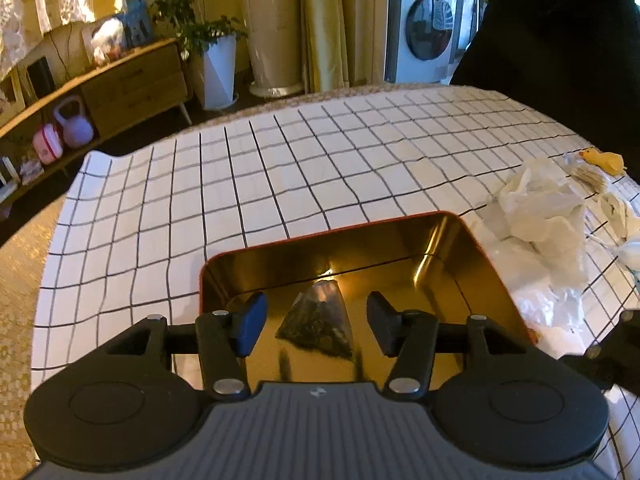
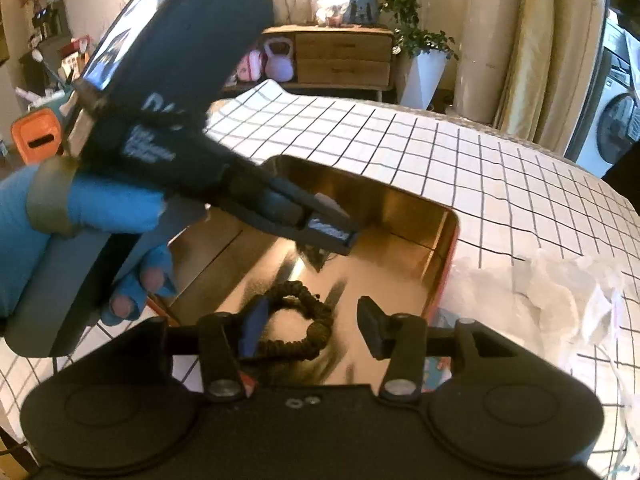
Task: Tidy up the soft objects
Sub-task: 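Open the left gripper dropping the tea bag into the tin while the right gripper releases the bracelet, then withdraw both grippers from the tin back toward the tissues and bags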
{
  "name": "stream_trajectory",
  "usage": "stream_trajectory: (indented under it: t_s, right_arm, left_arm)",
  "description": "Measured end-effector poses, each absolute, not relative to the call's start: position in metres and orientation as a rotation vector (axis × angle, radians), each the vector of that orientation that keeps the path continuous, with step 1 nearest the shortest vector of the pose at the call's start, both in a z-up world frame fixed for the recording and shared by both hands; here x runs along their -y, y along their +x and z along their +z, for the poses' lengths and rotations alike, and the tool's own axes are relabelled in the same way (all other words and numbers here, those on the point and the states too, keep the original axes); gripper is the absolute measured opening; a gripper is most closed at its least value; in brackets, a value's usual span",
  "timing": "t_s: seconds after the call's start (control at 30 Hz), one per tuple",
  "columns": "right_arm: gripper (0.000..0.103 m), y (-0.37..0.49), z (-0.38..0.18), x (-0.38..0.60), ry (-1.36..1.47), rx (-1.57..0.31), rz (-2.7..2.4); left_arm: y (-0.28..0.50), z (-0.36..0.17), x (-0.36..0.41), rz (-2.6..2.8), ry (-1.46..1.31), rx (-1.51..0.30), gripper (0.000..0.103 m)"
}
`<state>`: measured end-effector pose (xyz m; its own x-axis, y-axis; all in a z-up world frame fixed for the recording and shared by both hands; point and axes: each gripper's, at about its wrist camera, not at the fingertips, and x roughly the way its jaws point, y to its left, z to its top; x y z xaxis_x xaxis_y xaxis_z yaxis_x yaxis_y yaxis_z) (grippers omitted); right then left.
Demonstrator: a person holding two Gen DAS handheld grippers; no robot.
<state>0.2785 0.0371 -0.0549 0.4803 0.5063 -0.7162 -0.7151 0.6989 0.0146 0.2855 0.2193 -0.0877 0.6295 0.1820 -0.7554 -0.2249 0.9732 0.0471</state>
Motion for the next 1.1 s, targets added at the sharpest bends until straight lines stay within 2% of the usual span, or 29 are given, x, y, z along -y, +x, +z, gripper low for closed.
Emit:
stream_trajectory:
  t_s: [0.1, 0.2, 0.47, 0.57, 0.77, 0.93, 1.1]
  right_arm:
    - [0.056, 0.277, -0.046, -0.024, -0.278, -0.745, 0.754]
    - [0.063, 0.273, -0.036, -0.013, -0.251, -0.729, 0.746]
    - [0.073, 0.264, -0.013, 0.027, -0.181, -0.678, 0.708]
    - [0.076, 0.259, -0.008, 0.042, -0.162, -0.660, 0.694]
    - [0.082, 0.248, 0.000, 0.078, -0.121, -0.632, 0.662]
    - [0.090, 0.235, 0.007, 0.112, -0.100, -0.600, 0.621]
    - [0.093, 0.230, 0.003, 0.155, -0.064, -0.601, 0.572]
  left_arm:
    - [0.279, -0.079, -0.214, 0.243, -0.060, -0.836, 0.061]
    - [0.269, -0.071, -0.207, 0.240, -0.054, -0.813, 0.061]
    - [0.249, -0.049, -0.182, 0.219, -0.053, -0.759, 0.062]
    - [0.242, -0.040, -0.171, 0.198, -0.073, -0.734, 0.067]
    - [0.227, -0.028, -0.147, 0.156, -0.102, -0.702, 0.068]
    - [0.217, -0.022, -0.122, 0.130, -0.122, -0.677, 0.080]
    - [0.213, -0.021, -0.094, 0.095, -0.126, -0.669, 0.081]
